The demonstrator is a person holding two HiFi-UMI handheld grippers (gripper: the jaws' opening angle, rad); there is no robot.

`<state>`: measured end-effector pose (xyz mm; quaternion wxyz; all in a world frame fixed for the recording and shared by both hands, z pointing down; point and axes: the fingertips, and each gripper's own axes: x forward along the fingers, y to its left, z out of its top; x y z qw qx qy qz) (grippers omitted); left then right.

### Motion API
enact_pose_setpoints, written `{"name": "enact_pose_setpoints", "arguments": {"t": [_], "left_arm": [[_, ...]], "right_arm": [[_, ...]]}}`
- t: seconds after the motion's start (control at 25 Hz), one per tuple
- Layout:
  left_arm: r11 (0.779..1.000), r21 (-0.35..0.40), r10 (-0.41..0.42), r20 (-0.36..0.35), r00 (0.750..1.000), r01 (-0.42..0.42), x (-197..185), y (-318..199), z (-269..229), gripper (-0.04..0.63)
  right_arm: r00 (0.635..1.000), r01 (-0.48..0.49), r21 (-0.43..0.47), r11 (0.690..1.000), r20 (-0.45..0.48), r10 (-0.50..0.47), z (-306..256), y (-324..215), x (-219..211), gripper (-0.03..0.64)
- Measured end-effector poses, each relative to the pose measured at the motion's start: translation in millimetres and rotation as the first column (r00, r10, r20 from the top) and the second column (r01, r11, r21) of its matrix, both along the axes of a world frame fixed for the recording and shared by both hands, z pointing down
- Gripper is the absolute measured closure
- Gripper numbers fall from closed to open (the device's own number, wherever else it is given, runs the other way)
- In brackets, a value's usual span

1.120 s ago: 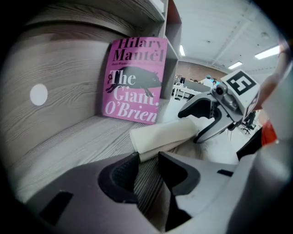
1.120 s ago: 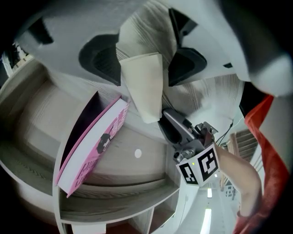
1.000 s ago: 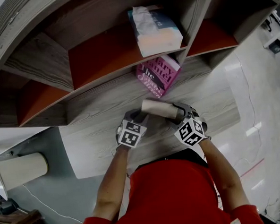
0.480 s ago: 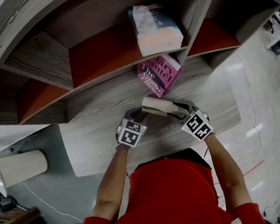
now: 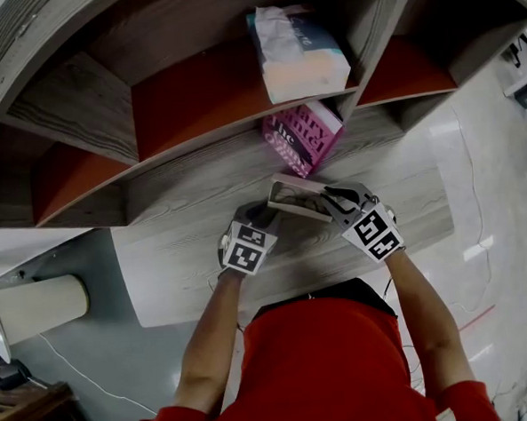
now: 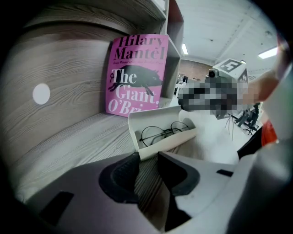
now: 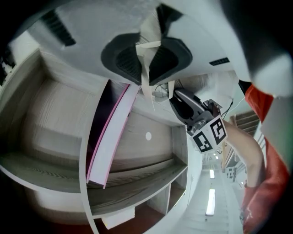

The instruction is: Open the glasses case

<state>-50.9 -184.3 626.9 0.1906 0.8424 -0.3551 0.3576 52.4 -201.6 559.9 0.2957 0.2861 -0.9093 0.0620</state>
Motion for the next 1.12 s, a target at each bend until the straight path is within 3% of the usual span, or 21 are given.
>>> {"name": "enact_pose_setpoints", "arguments": {"t": [0.48,1.12], "left_arm": [[1.000,-0.004,-0.009,0.005,1.000,0.009,-2,2,-1,0.480],[1.000,0.002,-0.022,-0.004,1.000,0.022,-2,4,-5,0.480]], "right_arm": [[0.988,-0.131,-0.088,0.987,0.069,0.137,7,-27,18,0.555],[0.982,-0.156,-0.097,0.983,0.094,0.165,1,-28,23,0.515]]}}
